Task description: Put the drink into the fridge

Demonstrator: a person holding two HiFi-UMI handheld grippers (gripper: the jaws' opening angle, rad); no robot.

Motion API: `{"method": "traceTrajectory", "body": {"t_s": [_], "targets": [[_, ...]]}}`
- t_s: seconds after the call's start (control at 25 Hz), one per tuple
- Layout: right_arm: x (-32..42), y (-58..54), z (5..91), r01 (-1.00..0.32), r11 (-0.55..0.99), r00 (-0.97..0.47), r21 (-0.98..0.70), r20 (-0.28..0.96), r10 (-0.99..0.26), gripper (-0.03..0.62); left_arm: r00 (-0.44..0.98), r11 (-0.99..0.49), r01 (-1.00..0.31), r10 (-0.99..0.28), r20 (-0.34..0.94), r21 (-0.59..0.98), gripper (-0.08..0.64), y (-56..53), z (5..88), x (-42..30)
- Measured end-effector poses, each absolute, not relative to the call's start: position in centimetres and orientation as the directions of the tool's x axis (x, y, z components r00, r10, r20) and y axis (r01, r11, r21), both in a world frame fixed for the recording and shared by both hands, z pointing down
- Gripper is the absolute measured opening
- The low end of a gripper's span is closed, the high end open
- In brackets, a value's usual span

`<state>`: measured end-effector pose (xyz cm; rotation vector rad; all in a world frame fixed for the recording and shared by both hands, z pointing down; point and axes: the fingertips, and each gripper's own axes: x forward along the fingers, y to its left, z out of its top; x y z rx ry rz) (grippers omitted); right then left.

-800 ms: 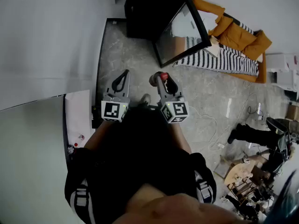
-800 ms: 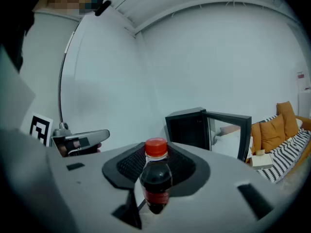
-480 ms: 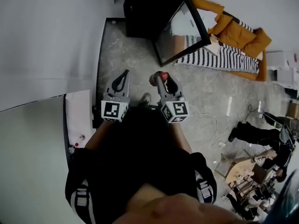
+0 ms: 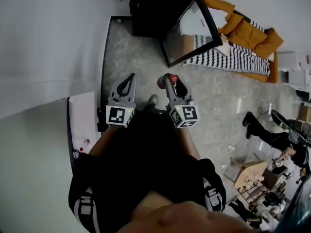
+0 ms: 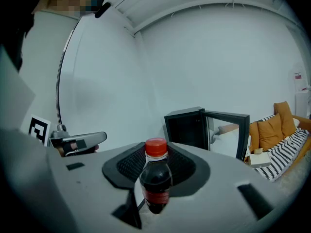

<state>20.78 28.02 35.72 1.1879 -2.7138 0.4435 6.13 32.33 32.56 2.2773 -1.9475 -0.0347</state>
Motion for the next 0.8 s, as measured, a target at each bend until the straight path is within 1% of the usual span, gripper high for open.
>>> {"method": "traceTrajectory", "body": {"t_s": [0.12, 0.28, 0.56, 0.8], "targets": [[20.2, 27.9, 35.7, -0.748, 0.632, -0.664, -0.204, 0.250, -0.705, 0.129, 0.168, -0.158, -0.979, -0.983, 0.074, 0.132, 0.005, 32.5, 32.6, 5.3], [19.0, 27.8, 36.1, -0.751, 0.629, -0.660, -0.200, 0.255, -0.707, 0.129, 0.192, -0.178, -0.975, -0.976, 0.102, 0.132, 0.005, 33.0, 33.8, 4.1], [16.3, 27.9, 36.1, -0.768, 0.608, -0.640, -0.200, 0.262, -0.722, 0.129, 0.198, -0.187, -0.976, -0.976, 0.093, 0.113, 0.005, 33.4, 33.3, 1.3], [13.8, 27.9, 35.7, -0.789, 0.581, -0.614, -0.199, 0.240, -0.752, 0.129, 0.219, -0.208, -0.971, -0.972, 0.086, 0.116, 0.005, 34.1, 33.5, -1.4]]}}
